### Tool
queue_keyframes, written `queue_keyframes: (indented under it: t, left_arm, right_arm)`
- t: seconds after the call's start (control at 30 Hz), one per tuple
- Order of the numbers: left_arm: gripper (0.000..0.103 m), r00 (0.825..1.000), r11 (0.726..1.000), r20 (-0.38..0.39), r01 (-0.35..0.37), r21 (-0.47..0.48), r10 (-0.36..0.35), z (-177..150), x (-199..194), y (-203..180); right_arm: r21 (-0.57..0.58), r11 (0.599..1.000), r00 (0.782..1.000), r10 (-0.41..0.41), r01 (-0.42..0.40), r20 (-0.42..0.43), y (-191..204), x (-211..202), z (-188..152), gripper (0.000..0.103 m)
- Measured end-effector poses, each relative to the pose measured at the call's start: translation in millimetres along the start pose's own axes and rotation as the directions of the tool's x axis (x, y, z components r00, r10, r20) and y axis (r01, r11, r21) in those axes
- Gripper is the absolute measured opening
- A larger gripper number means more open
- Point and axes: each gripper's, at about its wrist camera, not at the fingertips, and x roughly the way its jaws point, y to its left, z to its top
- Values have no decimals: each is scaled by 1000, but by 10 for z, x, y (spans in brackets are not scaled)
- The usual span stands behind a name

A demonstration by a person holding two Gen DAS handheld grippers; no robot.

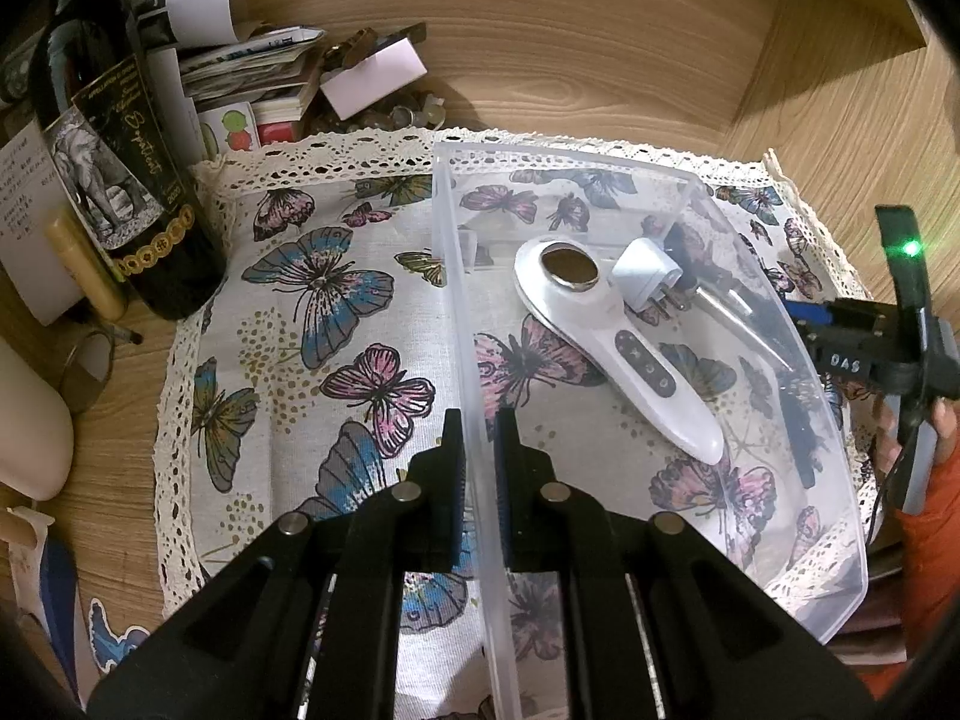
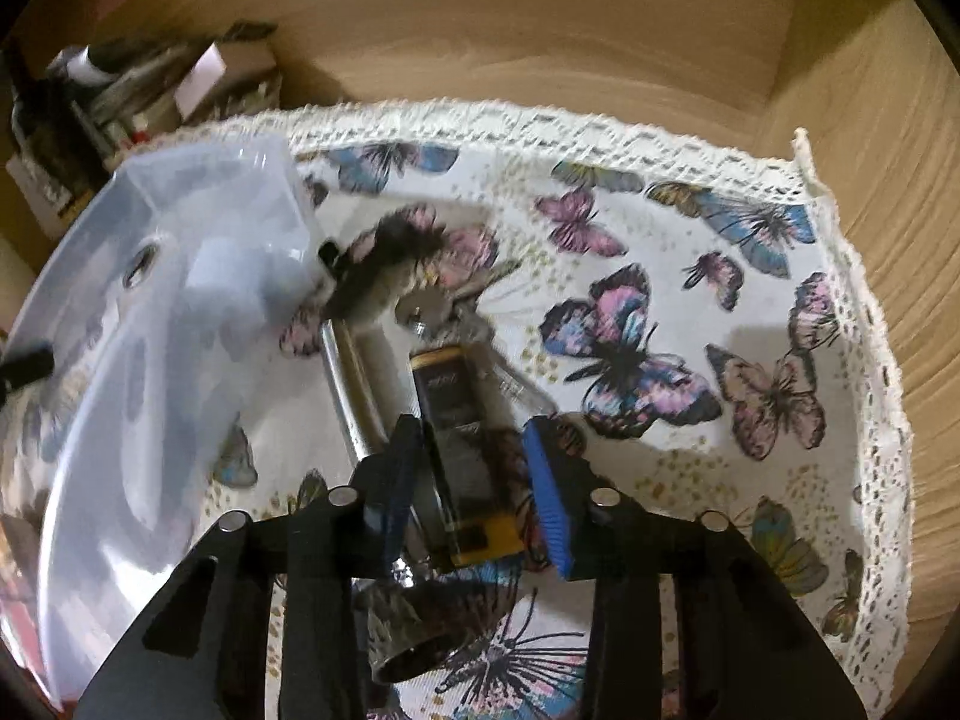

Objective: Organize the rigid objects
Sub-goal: 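Grasp the black-and-gold tube with the right gripper, then place the black-and-gold tube into the box beside the device and release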

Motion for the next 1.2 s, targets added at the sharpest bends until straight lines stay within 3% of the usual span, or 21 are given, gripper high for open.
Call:
queue_keyframes:
  t: [0.13,0.3,0.67,0.97,1.2]
  left_arm:
    - [9,1000,1000,0,1,1,-1,0,0,-2]
    - [9,1000,1000,1,1,2,-1,1,0,-3]
    - [9,1000,1000,3,0,1,0,2,2,-8]
    - [9,1000,1000,5,1,-1,-1,-3,1,-7]
    - [9,1000,1000,6,2,-1,-2,-3,0,-6]
  right_arm:
    - [8,1000,1000,-17,17,17,4,-11,-16,22]
    - [23,1000,999,-15,14,43,-1,-77,12,22]
    - [-40,999,978,6,3,206,252,-679,187,22]
    - [-119,991,947,98,-64,305,637,-1035,323,22]
    - [-195,974,942,171,-117,290,973,-1020,325,22]
